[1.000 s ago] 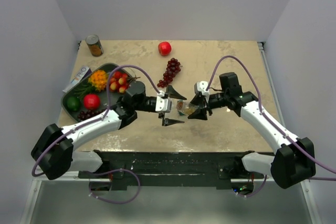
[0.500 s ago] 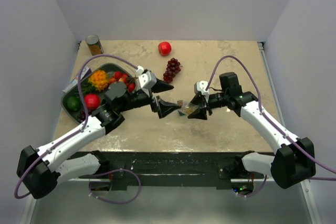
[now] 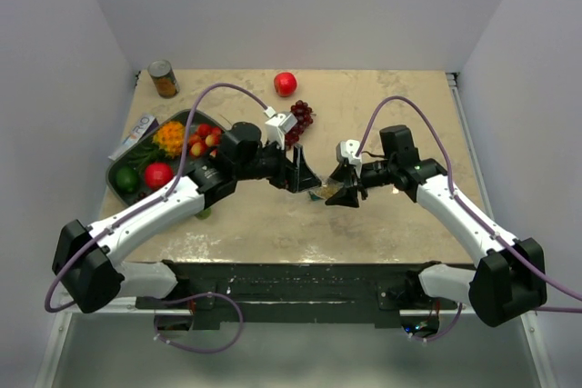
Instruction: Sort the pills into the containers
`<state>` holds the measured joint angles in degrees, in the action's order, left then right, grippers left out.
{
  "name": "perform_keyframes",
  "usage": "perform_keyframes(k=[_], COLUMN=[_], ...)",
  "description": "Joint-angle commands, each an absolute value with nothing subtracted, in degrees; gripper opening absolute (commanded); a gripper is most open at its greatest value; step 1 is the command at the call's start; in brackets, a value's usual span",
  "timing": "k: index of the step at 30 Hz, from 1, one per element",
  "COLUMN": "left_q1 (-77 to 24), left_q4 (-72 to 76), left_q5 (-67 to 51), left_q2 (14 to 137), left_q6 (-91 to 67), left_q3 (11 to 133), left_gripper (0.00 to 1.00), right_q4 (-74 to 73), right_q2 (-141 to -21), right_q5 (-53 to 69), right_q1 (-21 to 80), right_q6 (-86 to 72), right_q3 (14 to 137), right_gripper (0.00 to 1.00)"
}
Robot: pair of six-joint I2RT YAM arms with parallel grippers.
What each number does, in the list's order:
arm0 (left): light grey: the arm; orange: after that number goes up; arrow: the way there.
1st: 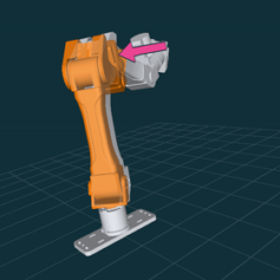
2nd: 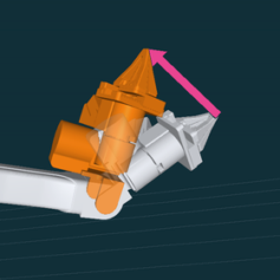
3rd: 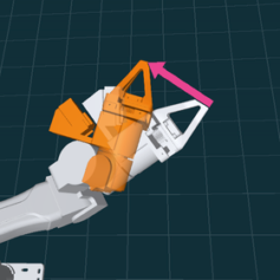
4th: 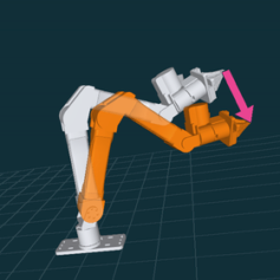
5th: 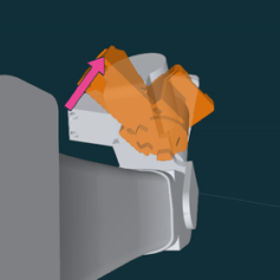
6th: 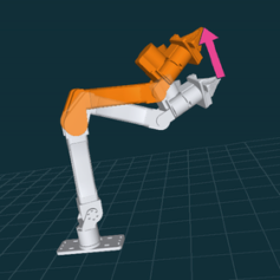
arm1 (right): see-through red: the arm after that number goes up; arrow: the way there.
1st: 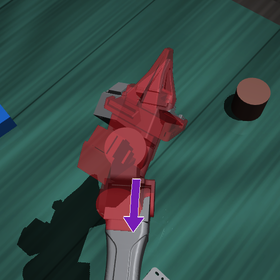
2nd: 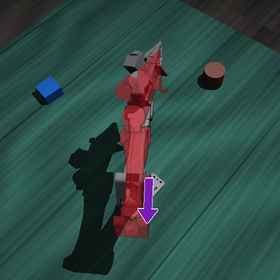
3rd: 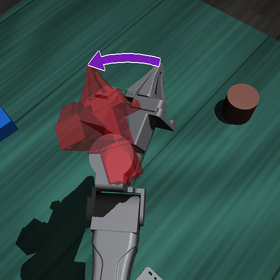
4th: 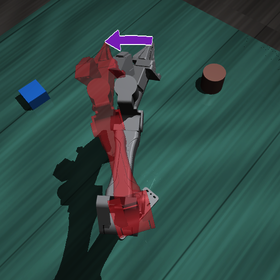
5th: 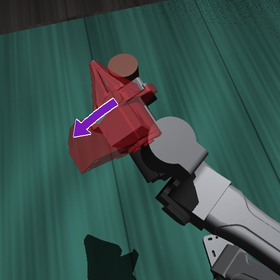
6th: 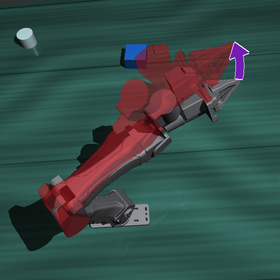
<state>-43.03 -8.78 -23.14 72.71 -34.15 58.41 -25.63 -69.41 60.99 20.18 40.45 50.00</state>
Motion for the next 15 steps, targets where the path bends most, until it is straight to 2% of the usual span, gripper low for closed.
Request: perform_keyframes(k=[1,5,8,9,13,15], left_q1=[-43.8,-44.1,-44.2,-44.2,-44.3,-44.3], left_q4=[-11.1,-11.0,-9.9,-9.4,-6.8,-3.4], left_q5=[-23.3,-24.8,-27.2,-27.9,-31.1,-36.3], left_q2=[74.0,75.0,75.7,75.8,76.1,75.8], left_q6=[-35.3,-34.5,-34.0,-33.7,-29.0,-21.7], left_q3=[61.8,62.4,62.6,62.6,62.0,61.2], left_gripper=[0.77,0.7,0.55,0.39,0.22,0.15], right_q4=[-23.8,-23.7,-23.8,-23.8,-23.8,-23.8], right_q2=[-68.6,-68.7,-68.8,-68.8,-68.8,-68.8], right_q5=[61.3,61.3,61.2,61.3,61.2,61.3], right_q1=[20.0,20.1,20.0,20.0,20.1,20.1], right_q6=[39.9,39.9,39.9,39.8,39.9,39.9], right_q3=[51.2,51.1,51.1,51.1,51.1,51.1], right_gripper=[0.0,0.0,0.0,0.0,0.0,0.0])
